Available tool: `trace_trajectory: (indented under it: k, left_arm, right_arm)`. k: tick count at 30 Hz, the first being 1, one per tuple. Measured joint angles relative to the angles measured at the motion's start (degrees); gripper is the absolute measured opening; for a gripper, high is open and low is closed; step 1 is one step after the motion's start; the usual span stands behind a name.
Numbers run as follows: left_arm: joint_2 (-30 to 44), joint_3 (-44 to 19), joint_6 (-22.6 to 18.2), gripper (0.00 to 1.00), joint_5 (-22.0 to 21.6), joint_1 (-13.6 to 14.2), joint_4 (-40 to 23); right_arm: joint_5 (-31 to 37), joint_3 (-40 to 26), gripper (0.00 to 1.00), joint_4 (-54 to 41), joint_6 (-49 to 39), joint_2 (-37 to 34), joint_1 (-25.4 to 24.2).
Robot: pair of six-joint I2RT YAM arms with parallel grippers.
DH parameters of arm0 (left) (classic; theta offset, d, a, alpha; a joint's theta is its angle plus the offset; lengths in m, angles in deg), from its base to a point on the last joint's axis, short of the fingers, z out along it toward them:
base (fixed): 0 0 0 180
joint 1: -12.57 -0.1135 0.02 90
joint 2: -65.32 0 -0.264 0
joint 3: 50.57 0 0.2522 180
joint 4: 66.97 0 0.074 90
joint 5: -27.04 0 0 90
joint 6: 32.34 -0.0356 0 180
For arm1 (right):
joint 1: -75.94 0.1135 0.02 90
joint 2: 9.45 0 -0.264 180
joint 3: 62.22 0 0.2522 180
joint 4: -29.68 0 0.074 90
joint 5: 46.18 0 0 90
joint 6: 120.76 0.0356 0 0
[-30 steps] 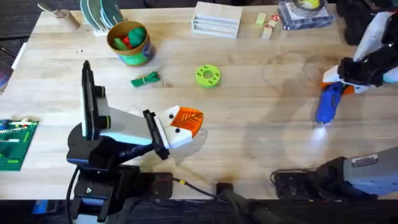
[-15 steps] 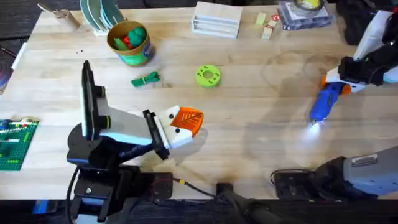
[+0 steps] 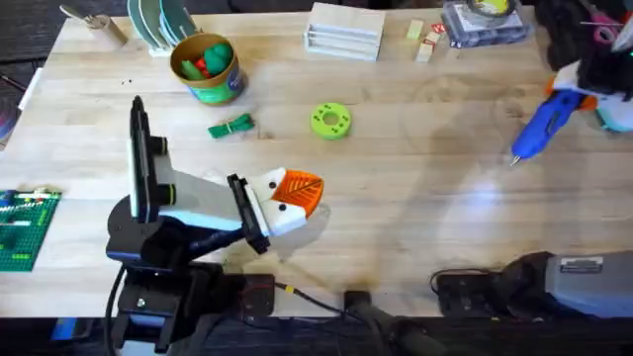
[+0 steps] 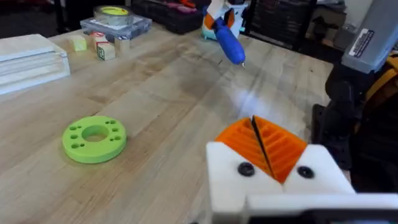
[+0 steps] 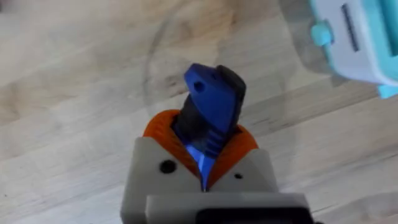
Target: Pick up the gripper from the table and insert it into the empty holder that is missing its gripper. Then pick up a screw, insert it into the mounting hole, and use the screwdriver to tighten it. Finally, clean up the table by picking up the vegetable and placing it into the bucket.
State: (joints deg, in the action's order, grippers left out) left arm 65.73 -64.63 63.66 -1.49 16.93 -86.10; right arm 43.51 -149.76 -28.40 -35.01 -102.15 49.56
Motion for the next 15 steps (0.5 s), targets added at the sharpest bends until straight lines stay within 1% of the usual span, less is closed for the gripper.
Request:
trace_trajectory:
  k: [6, 9, 12, 15]
  left_arm:
    - [0.00, 0.00, 0.00, 0.004, 0.00, 0.00, 0.00]
    - [0.00, 0.00, 0.00, 0.004, -0.02, 0.00, 0.02]
    - [0.00, 0.00, 0.00, 0.004, -0.02, 0.00, 0.00]
    - [0.00, 0.00, 0.00, 0.004, -0.04, 0.00, 0.00]
  right_arm:
    - [0.00, -0.11, 0.027, 3.89, 0.00, 14.18, 0.07]
    - [0.02, -0.11, 0.027, 4.72, -0.04, 21.28, 0.97]
    - [0.00, 0.02, 0.027, 5.28, -0.04, 27.35, 3.51]
    - [0.00, 1.91, 0.027, 7.08, -0.06, 33.10, 7.74]
